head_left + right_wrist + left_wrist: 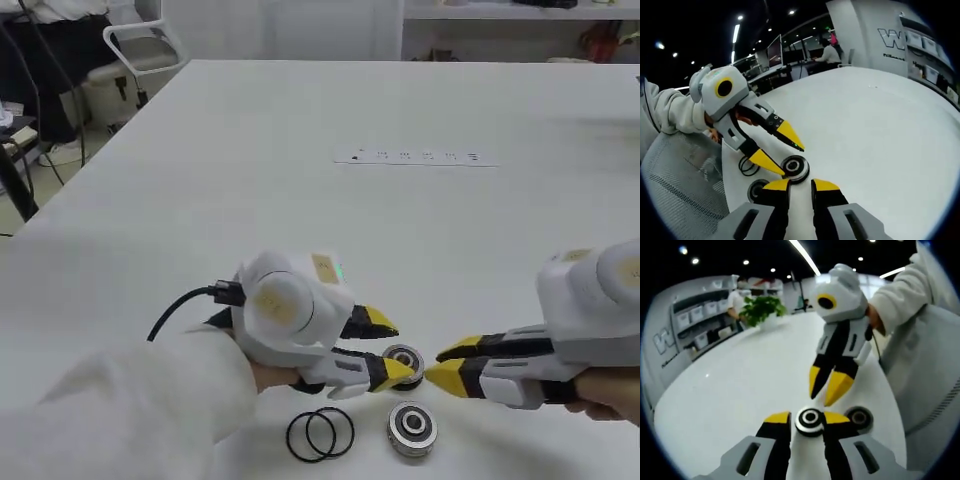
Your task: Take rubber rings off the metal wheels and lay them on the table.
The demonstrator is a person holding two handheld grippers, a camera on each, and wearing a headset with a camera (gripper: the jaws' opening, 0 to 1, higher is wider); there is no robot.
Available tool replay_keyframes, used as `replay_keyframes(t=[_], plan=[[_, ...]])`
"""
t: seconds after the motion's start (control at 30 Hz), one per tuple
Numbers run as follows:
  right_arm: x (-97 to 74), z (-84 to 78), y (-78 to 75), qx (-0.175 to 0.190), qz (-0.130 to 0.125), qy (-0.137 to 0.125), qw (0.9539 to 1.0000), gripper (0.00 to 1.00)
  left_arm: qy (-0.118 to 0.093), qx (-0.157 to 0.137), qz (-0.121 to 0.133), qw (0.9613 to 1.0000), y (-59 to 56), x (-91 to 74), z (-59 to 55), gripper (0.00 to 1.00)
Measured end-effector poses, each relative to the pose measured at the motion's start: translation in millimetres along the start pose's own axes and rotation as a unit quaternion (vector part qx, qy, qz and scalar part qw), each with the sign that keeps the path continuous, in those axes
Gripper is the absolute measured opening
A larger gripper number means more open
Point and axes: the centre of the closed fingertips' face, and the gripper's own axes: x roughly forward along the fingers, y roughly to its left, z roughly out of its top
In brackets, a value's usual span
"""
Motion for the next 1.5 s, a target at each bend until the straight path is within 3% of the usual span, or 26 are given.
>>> replay_keyframes(t=[0.2, 0.3, 0.57, 0.8, 1.13, 1.23, 1.33, 1.4, 1.43, 1.47, 1.5], plan=[[5.3, -4.4, 4.1, -0.019, 0.003, 0.009, 0.9998, 0.18, -0.002, -0.015, -0.01, 0.9998, -3.9, 1.7, -1.3, 0.18], [7.4, -6.1, 6.1, -0.031, 0.003, 0.013, 0.9994, 0.19, 0.01, -0.009, -0.005, 0.9999, -2.7, 1.6, -6.2, 0.14], [15.9, -4.2, 6.5, -0.061, -0.012, 0.008, 0.998, 0.25, 0.0, -0.022, -0.007, 0.9997, -5.1, 0.2, -3.6, 0.14], [17.4, -4.0, 6.9, -0.076, -0.013, 0.008, 0.997, 0.22, 0.0, -0.025, -0.005, 0.9997, -5.5, 0.5, -3.1, 0.14], [13.1, -7.3, 7.4, -0.08, -0.003, 0.014, 0.9967, 0.11, -0.001, -0.025, -0.002, 0.9997, -5.3, 0.6, -2.7, 0.14], [12.5, -8.1, 6.7, -0.062, -0.001, 0.014, 0.998, 0.1, -0.001, -0.026, -0.002, 0.9997, -5.3, 0.5, -2.8, 0.14], [13.1, -7.9, 5.9, -0.055, -0.005, 0.013, 0.9984, 0.13, -0.001, -0.025, -0.002, 0.9997, -5.1, 0.7, -2.9, 0.14], [17.1, -7.5, 6.8, -0.045, -0.006, 0.01, 0.9989, 0.23, -0.001, -0.026, -0.002, 0.9997, -5.1, 1.0, -2.9, 0.14], [18.9, 3.1, 4.3, -0.056, -0.014, -0.016, 0.9982, 0.22, -0.001, -0.026, -0.002, 0.9997, -5.3, 1.0, -2.9, 0.14], [17.7, -1.7, 7.5, -0.053, -0.011, 0.001, 0.9985, 0.21, -0.002, -0.026, -0.002, 0.9997, -5.3, 1.4, -2.7, 0.14], [18.3, -1.0, 8.4, -0.057, -0.01, 0.002, 0.9983, 0.21, -0.001, -0.026, -0.002, 0.9997, -5.3, 1.3, -2.7, 0.14]])
